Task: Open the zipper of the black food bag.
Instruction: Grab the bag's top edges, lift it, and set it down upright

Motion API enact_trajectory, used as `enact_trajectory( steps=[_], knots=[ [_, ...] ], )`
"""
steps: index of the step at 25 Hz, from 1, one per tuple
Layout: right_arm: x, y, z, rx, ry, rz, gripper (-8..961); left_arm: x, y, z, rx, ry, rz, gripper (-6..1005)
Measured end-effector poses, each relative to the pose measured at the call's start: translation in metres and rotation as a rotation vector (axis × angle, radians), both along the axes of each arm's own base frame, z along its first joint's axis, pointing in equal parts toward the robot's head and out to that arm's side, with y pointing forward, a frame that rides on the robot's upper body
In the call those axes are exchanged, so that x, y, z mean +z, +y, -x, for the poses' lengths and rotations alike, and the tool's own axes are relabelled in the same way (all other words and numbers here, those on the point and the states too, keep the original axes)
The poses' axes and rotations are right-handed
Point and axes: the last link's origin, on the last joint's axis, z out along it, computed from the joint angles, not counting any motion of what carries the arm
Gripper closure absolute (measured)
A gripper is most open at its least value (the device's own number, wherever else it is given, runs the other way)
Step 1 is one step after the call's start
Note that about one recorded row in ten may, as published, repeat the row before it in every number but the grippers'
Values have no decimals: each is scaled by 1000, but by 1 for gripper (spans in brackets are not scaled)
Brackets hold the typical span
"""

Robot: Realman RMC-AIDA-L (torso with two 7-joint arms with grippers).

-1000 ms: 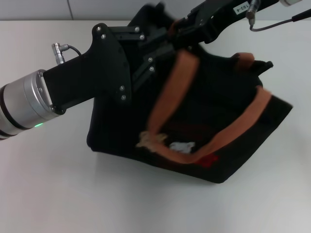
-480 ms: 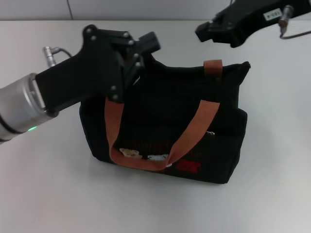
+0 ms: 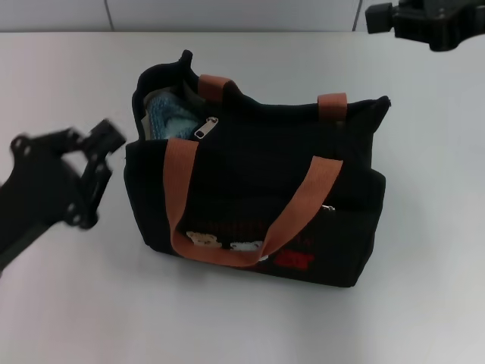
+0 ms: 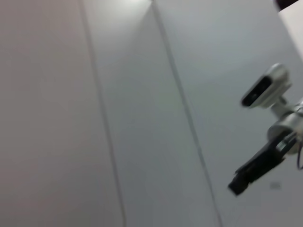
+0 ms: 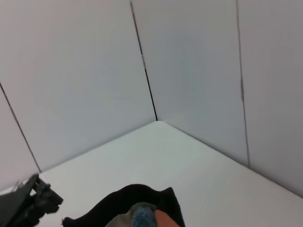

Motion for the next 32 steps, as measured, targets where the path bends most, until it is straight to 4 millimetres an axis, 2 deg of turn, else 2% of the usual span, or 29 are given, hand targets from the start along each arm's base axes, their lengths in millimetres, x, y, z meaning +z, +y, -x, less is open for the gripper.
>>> enact_trajectory(
  steps=[1,4,9,13,18,23,29,32],
  knots=[
    [-2,1,-5,-9,14,11,954,-2,-12,12,66,0,12,957],
    [-5,2,-8,-14,21,22,954,-3,-20,21,120,8,27,939],
    [-12,4,-9,-6,24,46,955,-10,-26,38,212,69,81,830],
    [-13,3,-9,0,24,48,955,-17,-25,39,224,97,129,742],
    [-15,3,-10,-1,28,55,955,-23,-18,36,222,106,147,563],
    [-18,4,-11,0,35,62,955,-37,0,27,233,105,200,296],
    [-18,4,-9,7,36,65,955,-49,8,16,191,125,200,249],
    [-18,4,-9,6,38,66,955,-52,8,14,179,132,185,370]
  ],
)
